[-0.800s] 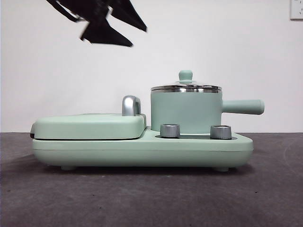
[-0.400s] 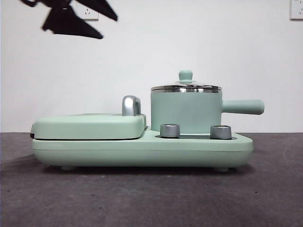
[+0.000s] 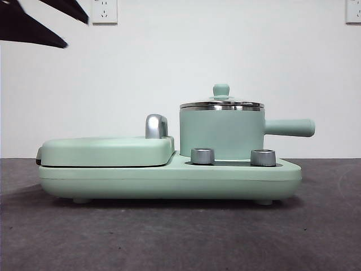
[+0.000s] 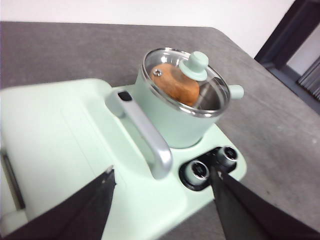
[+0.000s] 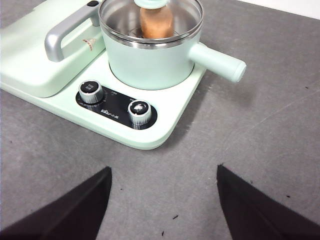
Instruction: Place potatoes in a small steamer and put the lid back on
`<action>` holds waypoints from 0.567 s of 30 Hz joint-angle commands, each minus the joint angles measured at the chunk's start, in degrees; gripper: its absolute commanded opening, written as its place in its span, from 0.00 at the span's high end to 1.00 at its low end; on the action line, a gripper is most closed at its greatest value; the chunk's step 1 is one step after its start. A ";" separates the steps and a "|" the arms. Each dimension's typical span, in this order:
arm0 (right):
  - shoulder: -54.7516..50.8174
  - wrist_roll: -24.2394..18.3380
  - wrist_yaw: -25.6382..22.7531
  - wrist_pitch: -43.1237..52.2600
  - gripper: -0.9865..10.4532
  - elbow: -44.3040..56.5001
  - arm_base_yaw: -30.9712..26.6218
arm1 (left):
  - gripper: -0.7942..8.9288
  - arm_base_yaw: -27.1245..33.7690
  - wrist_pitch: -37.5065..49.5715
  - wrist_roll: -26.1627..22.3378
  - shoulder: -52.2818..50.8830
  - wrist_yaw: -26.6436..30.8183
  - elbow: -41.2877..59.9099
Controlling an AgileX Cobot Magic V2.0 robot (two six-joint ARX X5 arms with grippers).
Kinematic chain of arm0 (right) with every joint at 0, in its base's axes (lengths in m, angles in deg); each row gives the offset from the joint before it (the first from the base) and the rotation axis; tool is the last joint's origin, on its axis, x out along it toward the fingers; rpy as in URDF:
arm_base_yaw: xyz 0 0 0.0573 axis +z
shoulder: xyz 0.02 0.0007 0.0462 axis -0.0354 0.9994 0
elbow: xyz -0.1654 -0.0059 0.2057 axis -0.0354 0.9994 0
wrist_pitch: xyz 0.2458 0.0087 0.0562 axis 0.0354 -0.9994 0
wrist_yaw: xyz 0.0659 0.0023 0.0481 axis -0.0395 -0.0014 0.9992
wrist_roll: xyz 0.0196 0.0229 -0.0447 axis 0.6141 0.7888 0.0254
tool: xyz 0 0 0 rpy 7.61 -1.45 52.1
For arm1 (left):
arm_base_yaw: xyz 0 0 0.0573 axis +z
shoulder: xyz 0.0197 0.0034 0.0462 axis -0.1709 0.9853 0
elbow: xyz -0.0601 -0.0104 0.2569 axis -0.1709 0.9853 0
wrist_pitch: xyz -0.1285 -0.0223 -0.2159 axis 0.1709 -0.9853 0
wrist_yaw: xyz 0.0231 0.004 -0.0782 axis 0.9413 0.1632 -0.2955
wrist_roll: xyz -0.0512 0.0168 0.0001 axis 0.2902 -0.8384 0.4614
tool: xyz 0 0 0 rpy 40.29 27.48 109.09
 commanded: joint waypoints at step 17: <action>0.20 -0.02 2.97 0.02 0.94 -0.33 0.35 | 0.94 -0.22 -10.05 5.42 -20.09 5.62 7.43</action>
